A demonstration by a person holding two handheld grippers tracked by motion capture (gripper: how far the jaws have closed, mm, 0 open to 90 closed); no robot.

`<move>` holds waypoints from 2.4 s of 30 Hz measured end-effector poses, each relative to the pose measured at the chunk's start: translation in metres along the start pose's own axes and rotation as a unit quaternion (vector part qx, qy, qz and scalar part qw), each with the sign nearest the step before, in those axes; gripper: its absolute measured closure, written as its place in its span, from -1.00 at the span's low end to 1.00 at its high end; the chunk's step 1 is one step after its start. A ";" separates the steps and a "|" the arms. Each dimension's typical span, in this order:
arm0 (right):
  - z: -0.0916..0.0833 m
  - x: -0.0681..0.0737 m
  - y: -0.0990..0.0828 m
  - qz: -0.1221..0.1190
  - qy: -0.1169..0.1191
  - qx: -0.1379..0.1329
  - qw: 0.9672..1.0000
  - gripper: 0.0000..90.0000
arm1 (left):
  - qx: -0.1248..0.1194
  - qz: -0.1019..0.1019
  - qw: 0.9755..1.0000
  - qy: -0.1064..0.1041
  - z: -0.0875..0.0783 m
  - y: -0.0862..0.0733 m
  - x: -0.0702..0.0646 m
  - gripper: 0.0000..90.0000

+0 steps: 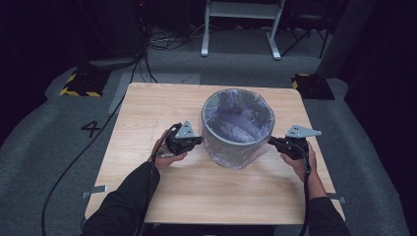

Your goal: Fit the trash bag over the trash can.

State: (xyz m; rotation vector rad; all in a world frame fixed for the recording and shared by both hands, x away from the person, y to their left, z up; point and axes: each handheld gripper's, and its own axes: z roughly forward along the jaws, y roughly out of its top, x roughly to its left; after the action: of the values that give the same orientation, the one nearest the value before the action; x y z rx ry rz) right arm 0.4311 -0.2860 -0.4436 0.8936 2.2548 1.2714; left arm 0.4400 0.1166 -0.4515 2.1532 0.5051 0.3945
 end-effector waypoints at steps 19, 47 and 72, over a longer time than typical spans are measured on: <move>-0.005 -0.012 -0.019 0.027 -0.020 0.024 0.999 0.75 | 0.013 -0.022 0.999 0.027 -0.028 -0.020 0.008 0.45; -0.064 -0.007 0.029 0.010 -0.014 -0.069 0.997 -0.51 | 0.064 -0.070 0.995 0.031 -0.069 -0.083 -0.031 -0.65; -0.064 0.015 0.094 -0.043 -0.019 -0.082 0.996 -0.49 | 0.088 -0.081 0.993 0.008 -0.065 -0.104 -0.045 -0.66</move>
State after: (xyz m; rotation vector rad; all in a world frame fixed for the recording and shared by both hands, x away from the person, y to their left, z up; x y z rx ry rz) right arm 0.4129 -0.2784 -0.3308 0.7473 2.1010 1.3653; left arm 0.3497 0.1961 -0.5030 2.2601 0.7417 0.2857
